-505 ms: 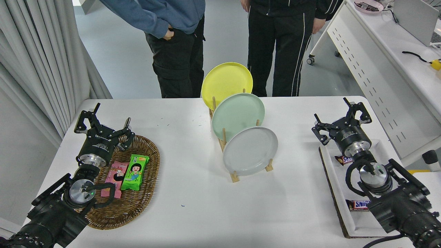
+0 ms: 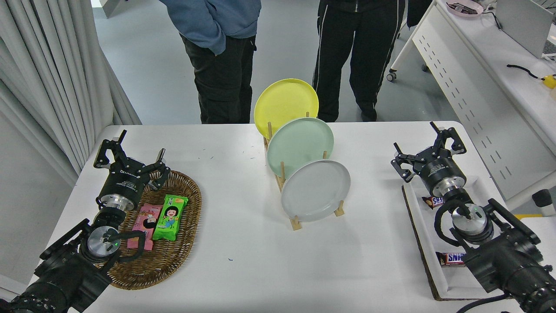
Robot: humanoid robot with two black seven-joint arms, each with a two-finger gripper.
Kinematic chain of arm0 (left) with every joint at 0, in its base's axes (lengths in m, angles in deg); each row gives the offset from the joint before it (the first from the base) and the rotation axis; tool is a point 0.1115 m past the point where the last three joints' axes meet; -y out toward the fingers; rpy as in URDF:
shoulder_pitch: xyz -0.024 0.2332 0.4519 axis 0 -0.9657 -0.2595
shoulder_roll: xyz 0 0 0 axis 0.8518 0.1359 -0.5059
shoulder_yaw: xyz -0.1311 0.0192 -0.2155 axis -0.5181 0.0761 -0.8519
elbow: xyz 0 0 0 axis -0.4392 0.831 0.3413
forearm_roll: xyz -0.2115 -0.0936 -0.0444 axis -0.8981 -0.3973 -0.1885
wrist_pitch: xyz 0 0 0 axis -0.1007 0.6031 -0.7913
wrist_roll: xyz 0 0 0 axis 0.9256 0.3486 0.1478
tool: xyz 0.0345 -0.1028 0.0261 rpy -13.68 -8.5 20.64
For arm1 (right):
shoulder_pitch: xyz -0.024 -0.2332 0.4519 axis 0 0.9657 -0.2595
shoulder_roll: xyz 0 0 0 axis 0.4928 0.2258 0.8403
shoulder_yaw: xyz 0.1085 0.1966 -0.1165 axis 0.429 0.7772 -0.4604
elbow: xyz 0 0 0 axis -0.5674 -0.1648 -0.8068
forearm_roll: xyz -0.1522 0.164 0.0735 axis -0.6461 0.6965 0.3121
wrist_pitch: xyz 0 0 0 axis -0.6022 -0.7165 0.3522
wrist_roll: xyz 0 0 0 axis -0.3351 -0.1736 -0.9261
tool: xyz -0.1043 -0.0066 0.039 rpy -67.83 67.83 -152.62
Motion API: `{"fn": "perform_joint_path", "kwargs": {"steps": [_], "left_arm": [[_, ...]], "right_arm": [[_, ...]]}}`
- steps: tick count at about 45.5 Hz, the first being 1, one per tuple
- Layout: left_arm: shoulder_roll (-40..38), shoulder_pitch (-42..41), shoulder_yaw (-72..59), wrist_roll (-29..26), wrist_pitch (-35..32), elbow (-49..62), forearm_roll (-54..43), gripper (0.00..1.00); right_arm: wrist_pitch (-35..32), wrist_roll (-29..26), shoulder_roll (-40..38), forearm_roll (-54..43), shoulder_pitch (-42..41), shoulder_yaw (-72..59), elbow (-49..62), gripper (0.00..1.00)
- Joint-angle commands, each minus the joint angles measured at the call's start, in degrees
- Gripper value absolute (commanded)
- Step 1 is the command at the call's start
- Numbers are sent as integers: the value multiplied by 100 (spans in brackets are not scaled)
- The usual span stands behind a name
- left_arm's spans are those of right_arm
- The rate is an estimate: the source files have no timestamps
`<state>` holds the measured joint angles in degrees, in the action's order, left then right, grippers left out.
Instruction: Place the plate on the table
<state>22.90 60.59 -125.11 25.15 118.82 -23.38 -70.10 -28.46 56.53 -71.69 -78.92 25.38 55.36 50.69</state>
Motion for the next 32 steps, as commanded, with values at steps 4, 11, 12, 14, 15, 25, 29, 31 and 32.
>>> {"fn": "perform_joint_path", "kwargs": {"steps": [4,11,12,14,15,25,29,31,32], "left_arm": [[0,0,0,-1,0,0,4,100],[0,0,0,-1,0,0,4,100],[0,0,0,-1,0,0,4,100],[0,0,0,-1,0,0,4,100],[0,0,0,-1,0,0,-5,100],[0,0,0,-1,0,0,-5,100],[0,0,0,-1,0,0,-5,100],[0,0,0,-1,0,0,4,100],[0,0,0,-1,0,0,4,100]], "right_arm": [[35,9,6,0,-6,-4,31,100],[87,9,6,0,-94,-4,66,100],[88,0,6,0,-94,-4,84,100],[79,0,6,0,-103,-4,110,100],[70,0,6,0,-103,-4,128,100],[96,0,-2,-18,-199,-13,145,100],[123,0,-20,-18,-217,-21,163,100],[131,0,-37,-18,-235,-65,172,100],[149,0,-55,-18,-252,-100,180,100]]}}
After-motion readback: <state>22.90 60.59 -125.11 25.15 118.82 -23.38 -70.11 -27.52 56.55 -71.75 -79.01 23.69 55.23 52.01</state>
